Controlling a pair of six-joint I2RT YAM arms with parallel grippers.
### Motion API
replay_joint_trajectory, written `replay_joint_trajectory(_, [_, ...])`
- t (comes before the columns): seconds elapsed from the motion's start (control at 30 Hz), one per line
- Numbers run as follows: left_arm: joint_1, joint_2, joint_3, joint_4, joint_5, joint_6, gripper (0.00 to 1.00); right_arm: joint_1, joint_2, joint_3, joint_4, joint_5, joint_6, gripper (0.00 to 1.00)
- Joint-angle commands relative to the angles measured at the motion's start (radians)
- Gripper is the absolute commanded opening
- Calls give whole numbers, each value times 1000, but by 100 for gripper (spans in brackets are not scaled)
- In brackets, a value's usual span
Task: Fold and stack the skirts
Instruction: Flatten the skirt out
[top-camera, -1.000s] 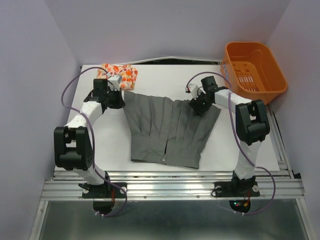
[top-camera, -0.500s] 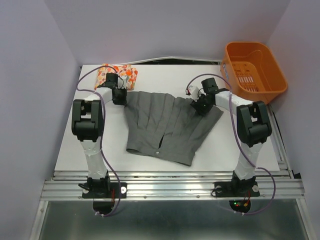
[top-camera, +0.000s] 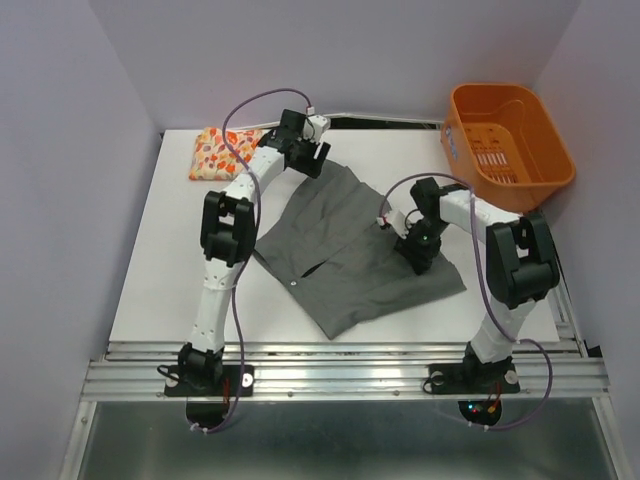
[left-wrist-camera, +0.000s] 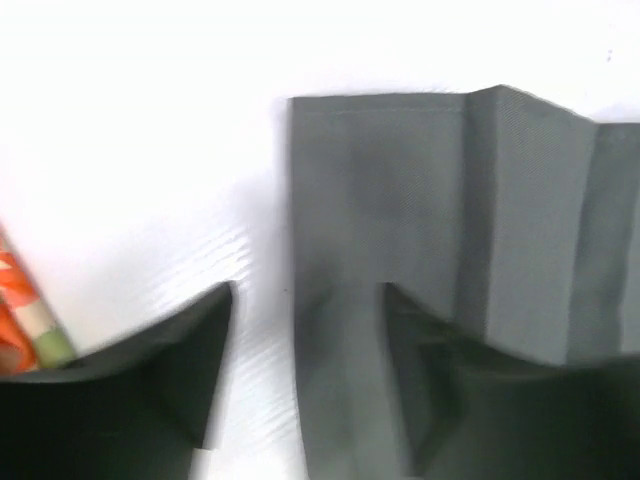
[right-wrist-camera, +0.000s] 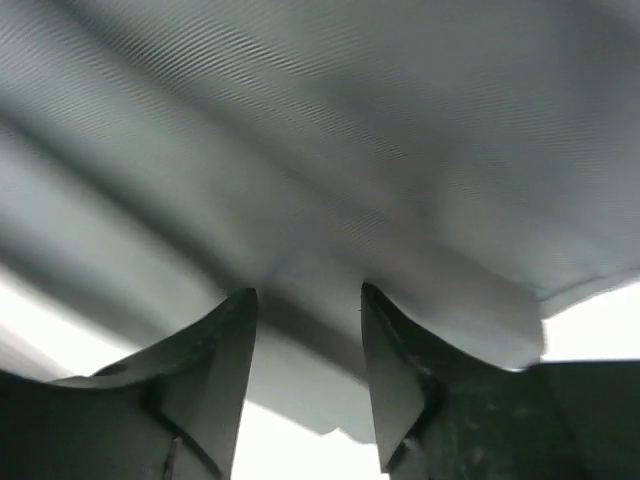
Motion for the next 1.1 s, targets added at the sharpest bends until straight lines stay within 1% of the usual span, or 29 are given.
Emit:
replay_joint_trajectory(0.0, [31,-246,-94,17,-96,37,86,26,-139,9,-337,-254,-91,59])
replay_joint_trajectory(0.03, [34,-302,-153,48,-113,44,87,26,-156,9,-334,-268,-68,62])
replay_joint_trajectory(0.07, [51,-354,-269,72,-119,44,87,26,-181,35,-302,-265,-27,64])
replay_joint_trajectory(0.1, [63,-411,-333,95,-109,38,87,26,-191,50,-281,-265,-10,65])
replay_joint_trajectory(0.13, [76,-521,-389,137,-89,18,87,26,-196,70,-262,-266,11,65])
replay_joint_trajectory(0.17, [88,-574,-451,152,-69,12,86,14,-199,111,-236,-274,41,65])
replay_joint_trajectory(0.2, [105,-629,-565,167,-28,11,86,4,-191,133,-175,-279,92,65])
replay_joint_trajectory(0.23, [110,-722,-621,178,3,30,83,-5,-182,152,-149,-272,114,65])
replay_joint_trajectory(0.27, [110,-764,-676,177,56,47,82,-5,-145,197,-112,-254,143,64])
replay_joint_trajectory(0.3, [110,-802,-766,166,89,63,80,-5,-121,221,-103,-245,153,64])
replay_joint_trajectory(0.33, [110,-862,-807,134,127,79,77,-5,-96,244,-96,-242,159,62])
replay_joint_trajectory(0.4, [108,-908,-884,94,208,145,75,-5,-47,287,-77,-249,160,60])
replay_joint_trajectory(0.43, [96,-942,-966,70,250,167,72,-5,-12,291,-61,-255,163,59])
replay_joint_trajectory(0.47, [88,-954,-1008,66,278,200,70,-5,4,287,-17,-254,167,57])
replay_joint_trajectory(0.5, [70,-970,-1086,79,279,202,64,-5,36,288,0,-254,165,55])
replay_joint_trajectory(0.6, [35,-968,-1168,97,287,198,58,-5,87,288,38,-240,162,51])
replay_joint_trajectory(0.63, [24,-952,-1201,120,290,173,54,-5,114,284,42,-230,157,49])
replay_joint_trajectory(0.73, [19,-907,-1221,145,315,149,46,-5,133,252,65,-203,148,46])
replay_joint_trajectory(0.77, [19,-863,-1217,146,318,135,42,-5,127,218,78,-197,144,44])
replay_joint_trajectory(0.83, [18,-783,-1191,155,315,127,36,-5,113,180,89,-184,141,43])
replay_joint_trajectory(0.9, [18,-716,-1153,143,286,138,32,-5,85,114,95,-182,142,41])
replay_joint_trajectory(0.93, [21,-642,-1090,129,270,147,28,-5,75,89,94,-190,145,39])
replay_joint_trajectory(0.97, [21,-608,-1056,123,256,155,27,-5,64,42,94,-193,151,39])
replay_joint_trajectory(1.0, [22,-570,-978,108,229,162,26,-5,42,19,95,-200,156,38])
replay_joint_trajectory(1.03, [25,-506,-940,105,218,164,26,9,35,-3,95,-202,160,38])
replay_joint_trajectory(1.07, [30,-475,-897,99,212,165,25,18,24,-23,97,-205,177,38])
